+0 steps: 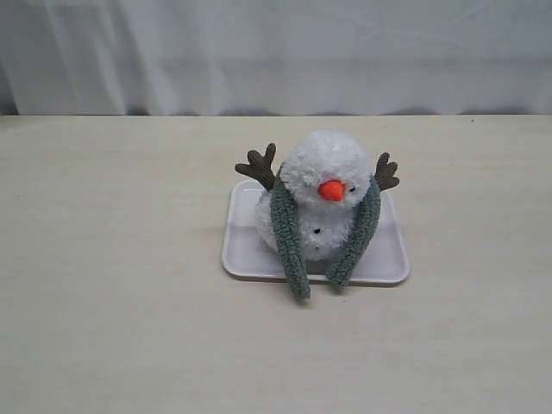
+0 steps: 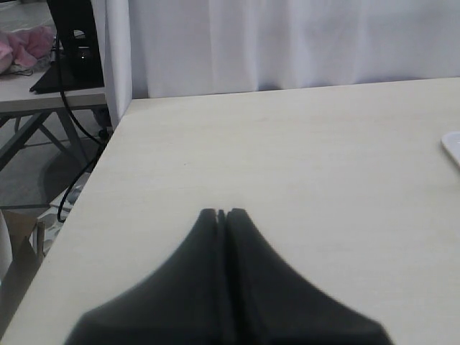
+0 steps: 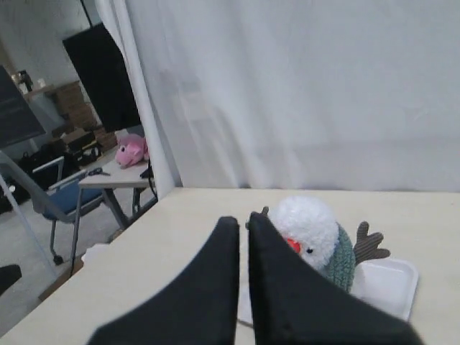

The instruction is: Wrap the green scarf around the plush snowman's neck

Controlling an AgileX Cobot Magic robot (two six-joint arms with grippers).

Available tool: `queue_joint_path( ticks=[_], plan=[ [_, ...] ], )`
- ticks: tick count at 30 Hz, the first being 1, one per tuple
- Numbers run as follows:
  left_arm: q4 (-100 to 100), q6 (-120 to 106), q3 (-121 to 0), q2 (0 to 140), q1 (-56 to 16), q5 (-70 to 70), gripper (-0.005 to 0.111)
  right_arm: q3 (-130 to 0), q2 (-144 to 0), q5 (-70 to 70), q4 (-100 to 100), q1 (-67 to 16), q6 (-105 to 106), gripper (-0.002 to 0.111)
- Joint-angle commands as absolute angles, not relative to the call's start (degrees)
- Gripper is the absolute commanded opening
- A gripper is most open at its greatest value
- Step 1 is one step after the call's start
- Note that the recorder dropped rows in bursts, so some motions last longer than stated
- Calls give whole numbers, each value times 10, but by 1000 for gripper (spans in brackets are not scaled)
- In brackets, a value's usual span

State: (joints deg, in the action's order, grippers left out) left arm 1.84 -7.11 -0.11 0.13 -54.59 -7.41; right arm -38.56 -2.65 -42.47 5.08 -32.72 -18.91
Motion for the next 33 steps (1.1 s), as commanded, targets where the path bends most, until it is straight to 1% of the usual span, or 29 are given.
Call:
queue_joint_path(
  ticks=[1,8,16,19,20,22,26,29,31,33],
  plan=[
    [26,-71,0,0,-547,-56,0,-383,0,-423,51,-290,-184,4],
    [26,-71,0,0,-547,-56,0,-387,0,-410,51,-196,-186,4],
    [26,-71,0,0,-547,-56,0,-387,0,-410,51,-46,-186,4],
    [26,-71,0,0,-547,-56,0,-387,0,-410,51,18,-186,4],
    [26,-71,0,0,-547,-56,0,-387,0,-410,51,54,-186,4],
    [26,-71,0,0,-547,-56,0,-387,0,-410,51,76,-186,4],
    [26,-71,0,0,-547,-56,0,-387,0,-410,51,90,-186,4],
    [26,-71,0,0,-547,-56,0,-385,0,-391,63,74,-186,4],
    [26,-71,0,0,-547,-56,0,-368,0,-335,64,51,-186,4],
    [26,-71,0,0,-547,-56,0,-336,0,-238,64,23,-186,4]
  ],
)
